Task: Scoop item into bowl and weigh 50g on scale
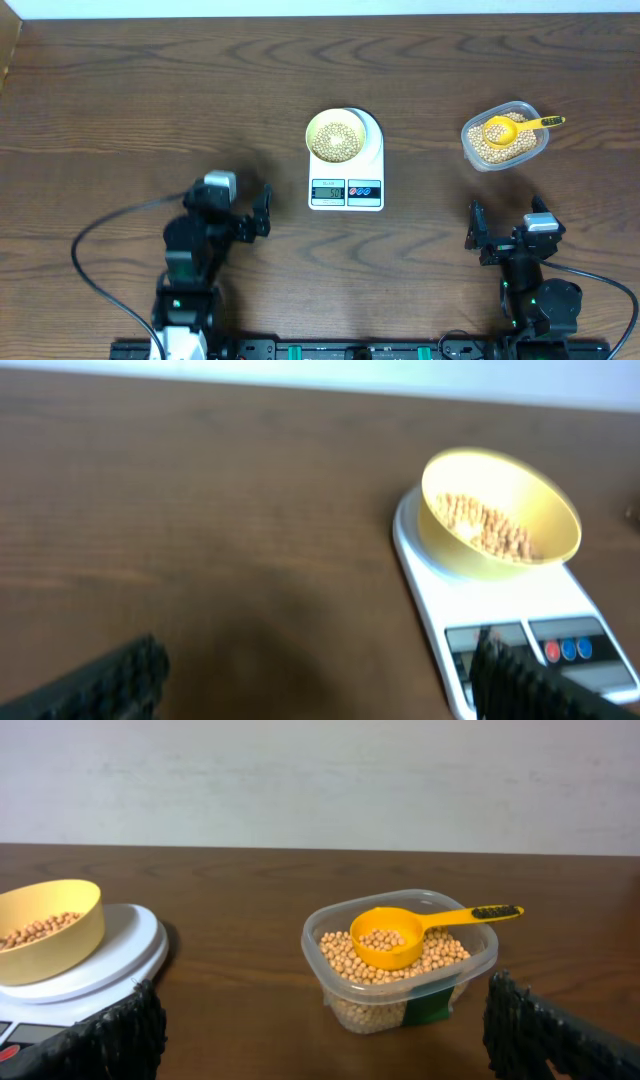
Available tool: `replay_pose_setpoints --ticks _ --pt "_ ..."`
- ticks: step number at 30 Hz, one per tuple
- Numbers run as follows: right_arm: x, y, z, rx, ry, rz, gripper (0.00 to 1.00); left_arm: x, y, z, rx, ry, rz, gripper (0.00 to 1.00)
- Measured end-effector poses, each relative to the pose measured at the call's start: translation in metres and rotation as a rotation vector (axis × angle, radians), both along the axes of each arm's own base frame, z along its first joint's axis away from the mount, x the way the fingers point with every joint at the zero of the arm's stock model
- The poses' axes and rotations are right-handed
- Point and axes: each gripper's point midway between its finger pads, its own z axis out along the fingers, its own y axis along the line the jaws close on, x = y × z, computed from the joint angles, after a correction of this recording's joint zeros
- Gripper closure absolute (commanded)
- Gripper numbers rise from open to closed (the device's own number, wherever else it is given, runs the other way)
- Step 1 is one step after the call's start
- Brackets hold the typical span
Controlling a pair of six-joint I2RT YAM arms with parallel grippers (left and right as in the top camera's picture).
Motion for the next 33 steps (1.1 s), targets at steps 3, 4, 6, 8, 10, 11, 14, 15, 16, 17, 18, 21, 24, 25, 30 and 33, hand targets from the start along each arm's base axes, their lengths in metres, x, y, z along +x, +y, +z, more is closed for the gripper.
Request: replay_pose_setpoints --ticks 3,4,6,8,10,11,14,15,16,17,18,21,24,25,30,33 --pt "0.000 0.000 0.000 0.000 0.000 0.000 0.01 -0.010 0.001 -0.009 -0.003 -0.076 0.000 0.02" --pt "0.000 0.000 0.000 0.000 0.000 0.000 0.01 -0.014 0.001 -0.014 -0.003 -0.080 0.000 0.02" --pt "0.000 0.000 0.000 0.000 0.000 0.000 0.01 -0.021 0.001 -0.025 -0.002 -0.058 0.000 0.02" --pt "0.000 0.000 0.000 0.000 0.000 0.000 0.01 -0.024 0.001 -0.024 -0.002 -0.061 0.000 0.02" --pt "0.000 0.000 0.000 0.000 0.000 0.000 0.01 -0.028 0.002 -0.025 0.000 -0.053 0.004 0.02" --pt "0.000 0.000 0.000 0.000 0.000 0.000 0.01 -0.031 0.003 -0.027 0.003 -0.041 0.008 0.02" --pt "0.000 0.000 0.000 0.000 0.000 -0.003 0.01 -0.042 0.008 -0.036 0.016 -0.004 0.028 0.02" --pt "0.000 0.000 0.000 0.000 0.001 -0.003 0.01 -0.042 0.009 -0.032 0.020 -0.021 0.036 0.02" --pt "0.000 -0.001 0.000 0.000 -0.001 -0.003 0.01 -0.041 0.012 -0.021 0.024 -0.065 0.052 0.02" --pt "0.000 -0.001 0.000 0.000 0.001 -0.003 0.01 -0.041 0.015 -0.010 0.030 -0.112 0.064 0.02" --pt "0.000 -0.001 0.000 0.000 0.000 -0.003 0.01 -0.041 0.017 0.001 0.033 -0.161 0.074 0.02" --pt "0.000 -0.001 0.000 0.000 0.000 -0.003 0.01 -0.042 0.024 0.024 0.053 -0.263 0.105 0.02" --pt "0.000 -0.001 0.000 0.000 0.000 -0.003 0.01 -0.043 0.034 0.029 0.068 -0.285 0.146 0.02" --pt "0.000 -0.001 0.000 0.000 0.000 -0.003 0.01 -0.042 0.037 0.029 0.071 -0.285 0.159 0.02" --pt "0.000 -0.001 0.000 0.000 0.000 -0.003 0.01 -0.042 0.043 0.029 0.082 -0.286 0.180 0.02" --pt "0.000 -0.001 0.000 0.000 0.000 -0.003 0.01 -0.042 0.043 0.029 0.086 -0.286 0.179 0.02"
